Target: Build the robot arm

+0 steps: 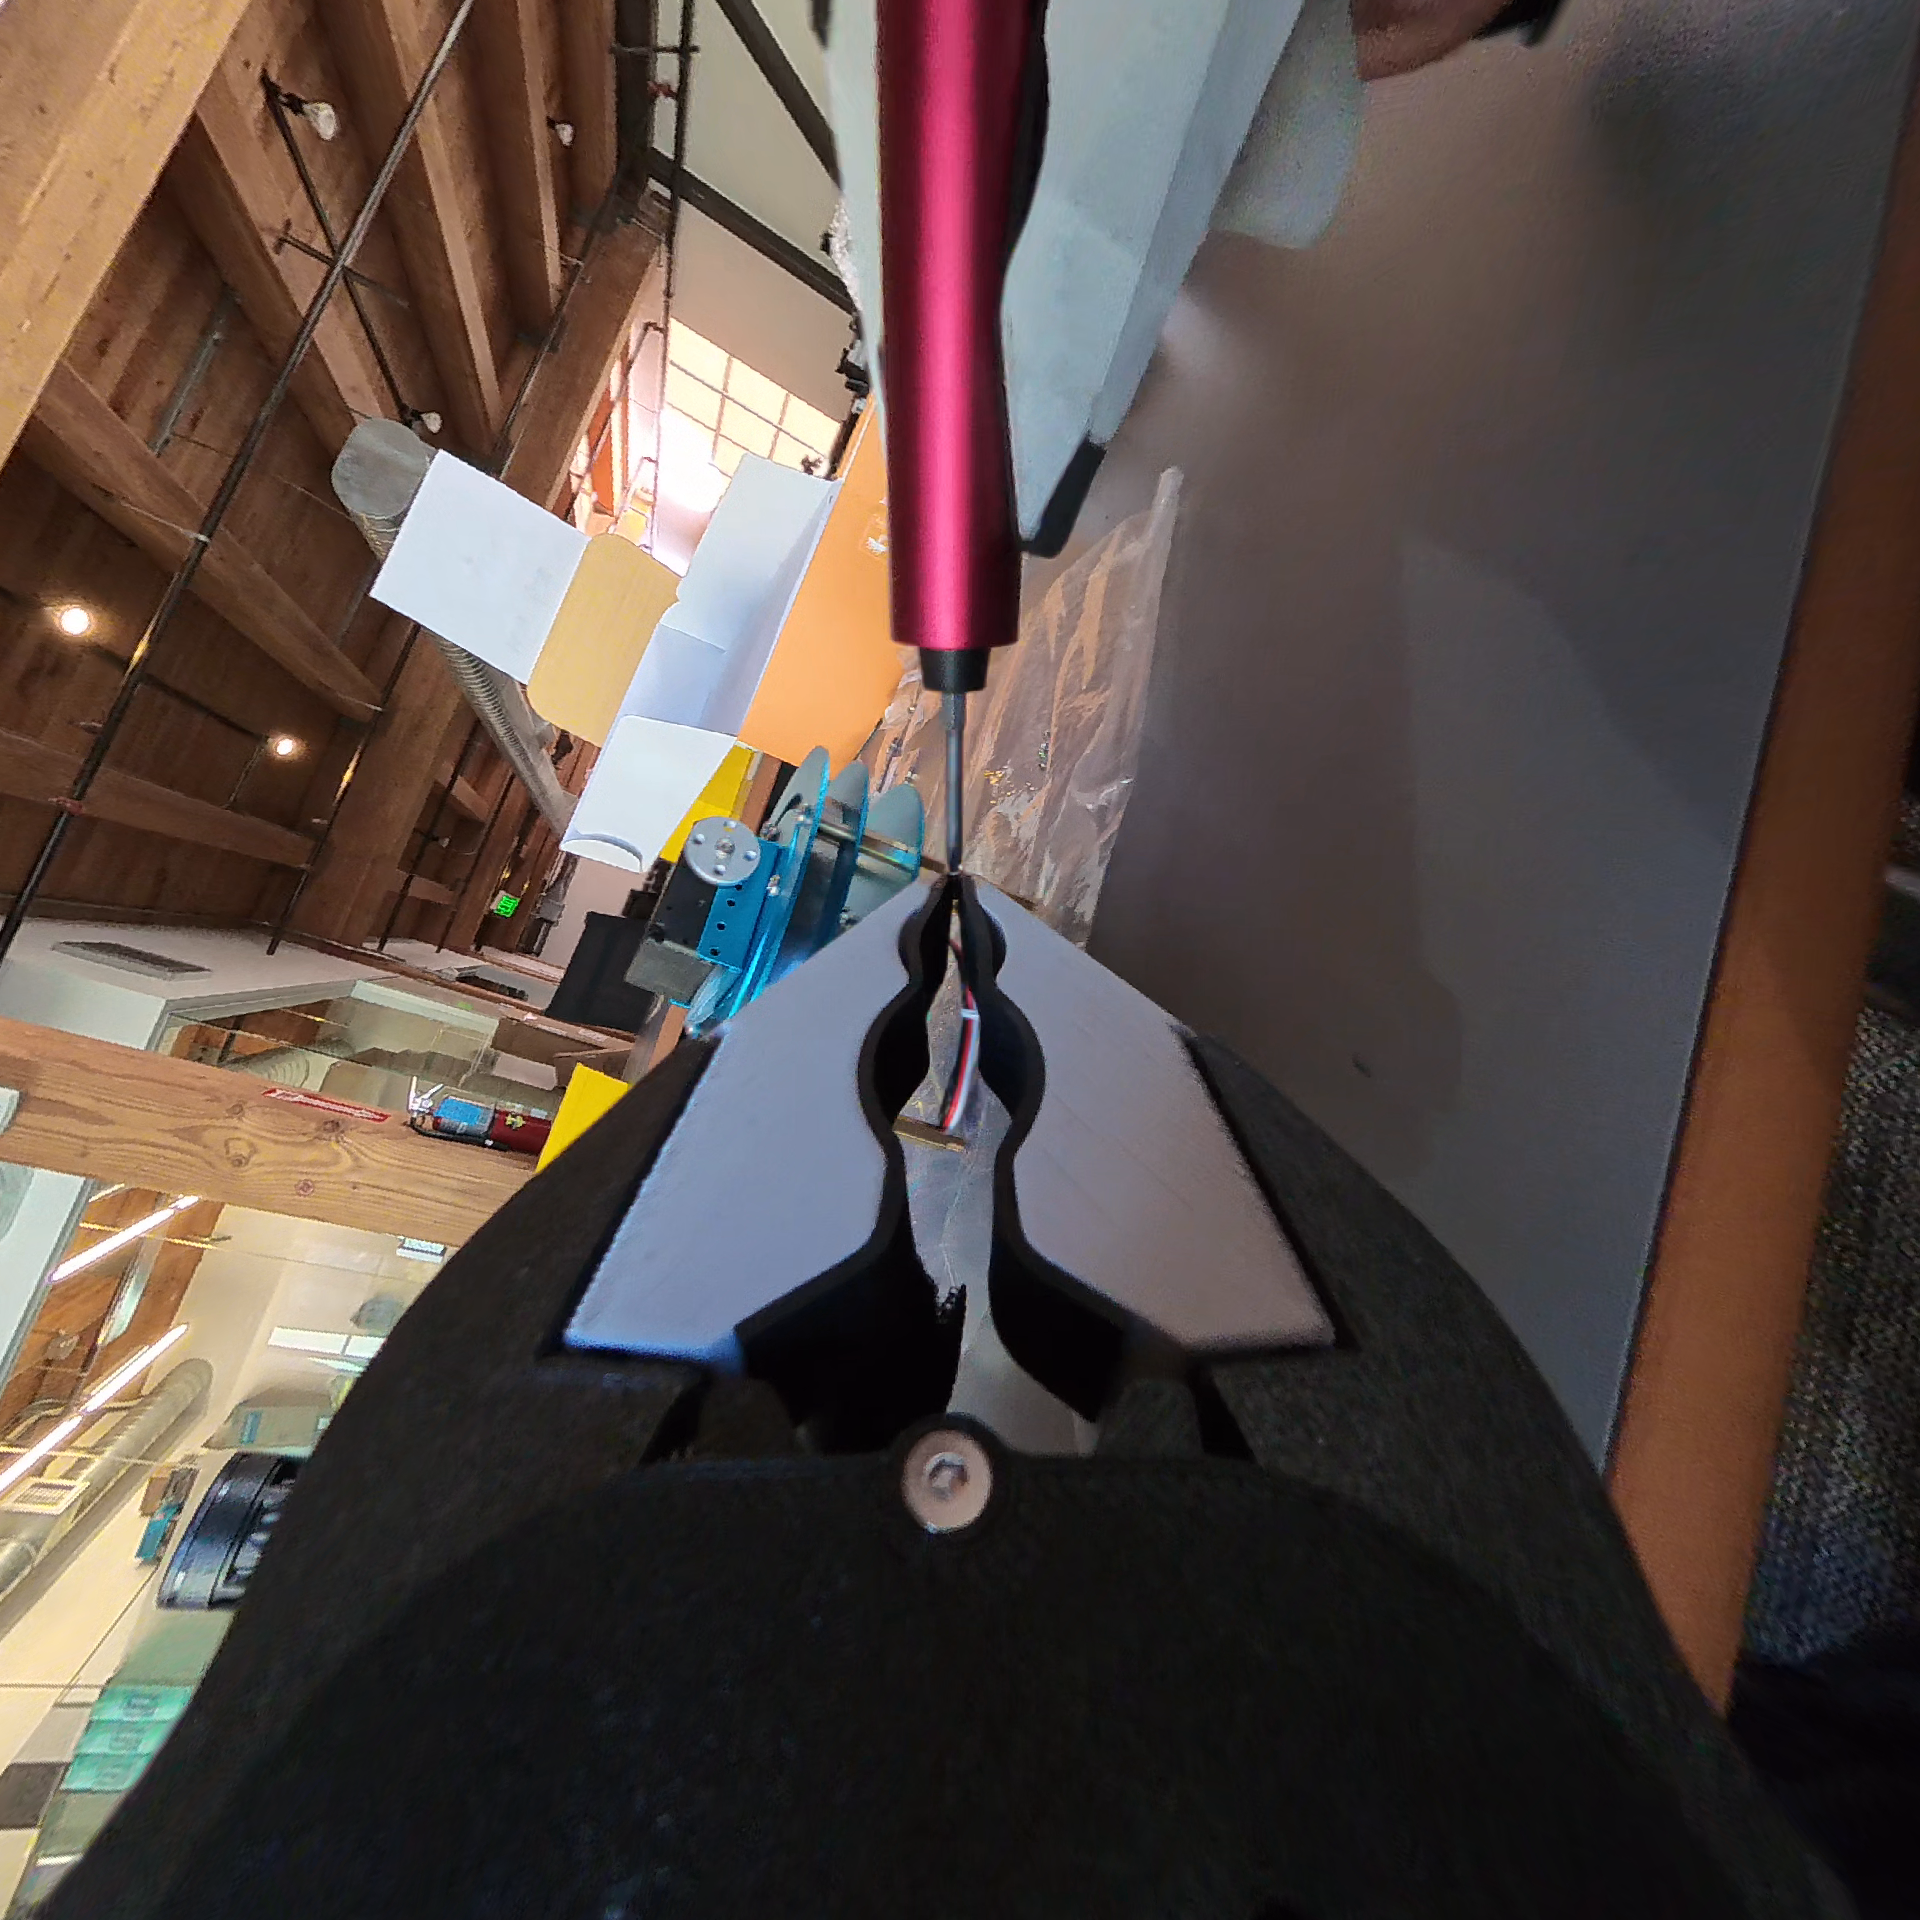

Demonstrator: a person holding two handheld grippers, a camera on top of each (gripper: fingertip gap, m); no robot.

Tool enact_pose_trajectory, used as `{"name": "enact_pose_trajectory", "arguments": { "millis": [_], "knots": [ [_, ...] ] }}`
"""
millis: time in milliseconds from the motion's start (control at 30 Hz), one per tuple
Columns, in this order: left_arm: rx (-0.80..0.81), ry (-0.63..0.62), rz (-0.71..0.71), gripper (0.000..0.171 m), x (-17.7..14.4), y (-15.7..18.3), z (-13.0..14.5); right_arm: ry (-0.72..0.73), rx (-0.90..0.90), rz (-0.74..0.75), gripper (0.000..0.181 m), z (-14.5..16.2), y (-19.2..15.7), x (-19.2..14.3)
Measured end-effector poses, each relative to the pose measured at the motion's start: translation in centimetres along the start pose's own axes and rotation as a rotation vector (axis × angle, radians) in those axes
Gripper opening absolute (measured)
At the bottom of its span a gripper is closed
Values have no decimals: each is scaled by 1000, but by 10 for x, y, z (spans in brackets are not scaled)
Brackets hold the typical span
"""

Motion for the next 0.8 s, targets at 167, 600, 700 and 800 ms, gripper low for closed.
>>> {"name": "enact_pose_trajectory", "arguments": {
  "millis": [167,600,700,800],
  "knots": [
    [51,-35,27,0,3,6,1,-45,-65,-22,21,1,-1,3],
    [-39,-2,-9,7,0,-9,-2,-3,-62,22,21,-13,4,5],
    [-30,-12,-24,10,0,-10,0,-6,-65,26,21,-12,4,8],
    [-56,-15,-26,12,-1,-13,2,-15,-79,39,21,-11,3,10]
  ]
}}
Point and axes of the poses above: each gripper's, where its closed fingertips meet, x out along the fingers, z out of its underside, y = z × x across the jaws, the point moved 3 cm from there along -x, back along the fingers, and after that the axes turned 1 degree about -z, right-handed, at the moved point
